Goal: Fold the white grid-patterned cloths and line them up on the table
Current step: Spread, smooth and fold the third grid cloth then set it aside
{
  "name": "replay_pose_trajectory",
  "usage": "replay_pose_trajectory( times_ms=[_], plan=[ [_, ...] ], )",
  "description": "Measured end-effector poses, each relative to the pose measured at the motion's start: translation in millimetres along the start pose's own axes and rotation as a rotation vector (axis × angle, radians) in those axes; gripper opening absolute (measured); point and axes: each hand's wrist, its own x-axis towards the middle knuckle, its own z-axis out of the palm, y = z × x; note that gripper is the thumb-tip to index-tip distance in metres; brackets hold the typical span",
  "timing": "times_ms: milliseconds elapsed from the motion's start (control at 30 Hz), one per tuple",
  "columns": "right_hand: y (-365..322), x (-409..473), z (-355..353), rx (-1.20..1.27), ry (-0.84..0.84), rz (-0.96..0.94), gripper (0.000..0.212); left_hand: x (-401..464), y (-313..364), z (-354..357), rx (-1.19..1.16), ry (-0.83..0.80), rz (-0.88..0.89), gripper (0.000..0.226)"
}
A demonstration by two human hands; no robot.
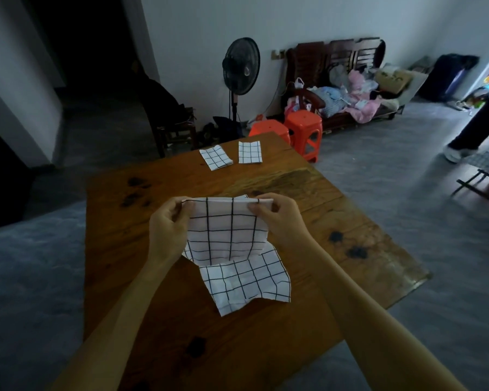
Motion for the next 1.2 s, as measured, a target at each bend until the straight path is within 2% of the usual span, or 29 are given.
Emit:
replay_pose_trajectory(
  times_ms=[167, 533, 633, 700, 833, 1200],
  plan=[
    [5, 2, -5, 0.105, 0.052, 0.016, 0.008, 9, -3, 3, -0.033, -0.002, -0.052, 0.014],
    [9, 9, -12, 0.113, 0.155, 0.005, 0.021, 24, -4, 13, -0.094, -0.082, -0.082, 0.017],
    [9, 9, -15, 0.13, 0.192, -0.036, 0.029, 25, 2, 16, -0.091, -0.103, -0.062, 0.016],
    [9, 9, -16, 0.111, 0.21, -0.061, 0.027, 25, 3, 17, -0.098, -0.112, -0.064, 0.016],
    [9, 9, -17, 0.05, 0.207, -0.057, 0.019, 25, 5, 19, -0.112, -0.111, -0.079, 0.017],
    [7, 15, -22, 0.08, 0.191, -0.032, 0.024, 29, 7, 12, -0.105, -0.168, -0.079, 0.026]
  ],
)
